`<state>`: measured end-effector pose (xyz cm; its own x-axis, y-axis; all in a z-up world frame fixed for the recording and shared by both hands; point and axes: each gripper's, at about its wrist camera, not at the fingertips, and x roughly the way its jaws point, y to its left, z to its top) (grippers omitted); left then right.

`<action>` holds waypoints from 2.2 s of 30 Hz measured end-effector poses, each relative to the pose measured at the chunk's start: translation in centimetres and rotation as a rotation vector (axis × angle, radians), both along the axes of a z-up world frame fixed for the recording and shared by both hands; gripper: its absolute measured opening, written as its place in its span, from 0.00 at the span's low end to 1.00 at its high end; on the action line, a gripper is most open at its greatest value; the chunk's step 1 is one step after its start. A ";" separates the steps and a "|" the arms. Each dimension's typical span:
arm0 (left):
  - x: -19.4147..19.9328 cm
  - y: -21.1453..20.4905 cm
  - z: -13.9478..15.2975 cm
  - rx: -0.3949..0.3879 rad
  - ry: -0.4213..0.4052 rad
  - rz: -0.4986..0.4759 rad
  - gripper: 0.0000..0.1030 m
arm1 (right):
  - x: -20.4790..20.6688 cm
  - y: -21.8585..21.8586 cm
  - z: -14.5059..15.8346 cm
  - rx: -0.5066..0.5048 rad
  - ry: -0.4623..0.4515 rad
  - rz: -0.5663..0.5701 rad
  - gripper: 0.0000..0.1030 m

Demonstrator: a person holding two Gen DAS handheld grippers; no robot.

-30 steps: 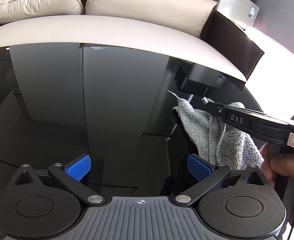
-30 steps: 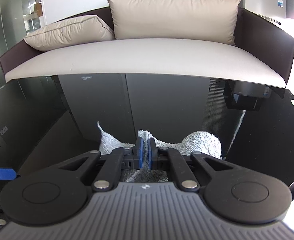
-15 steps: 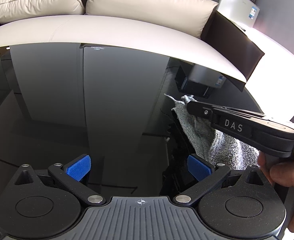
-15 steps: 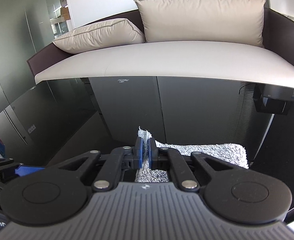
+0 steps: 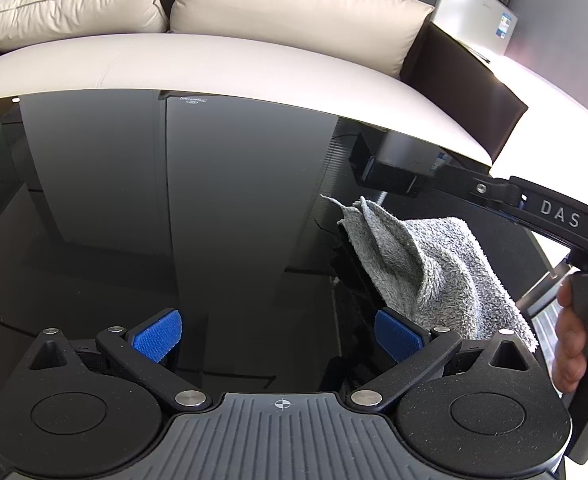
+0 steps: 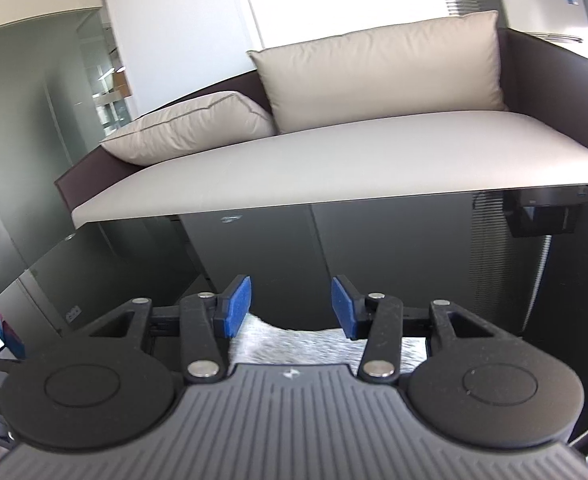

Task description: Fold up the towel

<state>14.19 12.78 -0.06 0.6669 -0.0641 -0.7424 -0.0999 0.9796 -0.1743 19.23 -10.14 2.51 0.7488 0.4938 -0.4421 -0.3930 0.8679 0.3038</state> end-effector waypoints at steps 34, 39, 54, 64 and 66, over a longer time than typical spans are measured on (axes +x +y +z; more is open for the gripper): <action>-0.2 0.3 0.4 0.008 -0.013 0.014 0.99 | -4.1 2.7 -2.3 -0.366 0.004 0.110 0.46; -0.1 0.1 0.5 0.008 -0.016 0.011 0.99 | -4.4 3.7 -3.4 -0.423 0.007 0.123 0.46; 0.0 -0.1 0.3 0.020 -0.009 0.010 0.99 | -4.1 5.1 -3.4 -0.405 -0.032 0.178 0.46; 0.0 0.3 0.4 0.011 -0.013 0.024 0.99 | -3.4 2.9 -2.2 -0.307 -0.026 0.153 0.46; 0.0 0.5 0.4 0.008 -0.014 0.030 0.99 | -3.6 2.4 -1.8 -0.277 -0.026 0.155 0.46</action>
<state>14.15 13.30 0.33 0.6789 -0.0377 -0.7333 -0.1269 0.9776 -0.1677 15.65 -7.78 0.69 0.6870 0.4664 -0.5572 -0.5316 0.8454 0.0522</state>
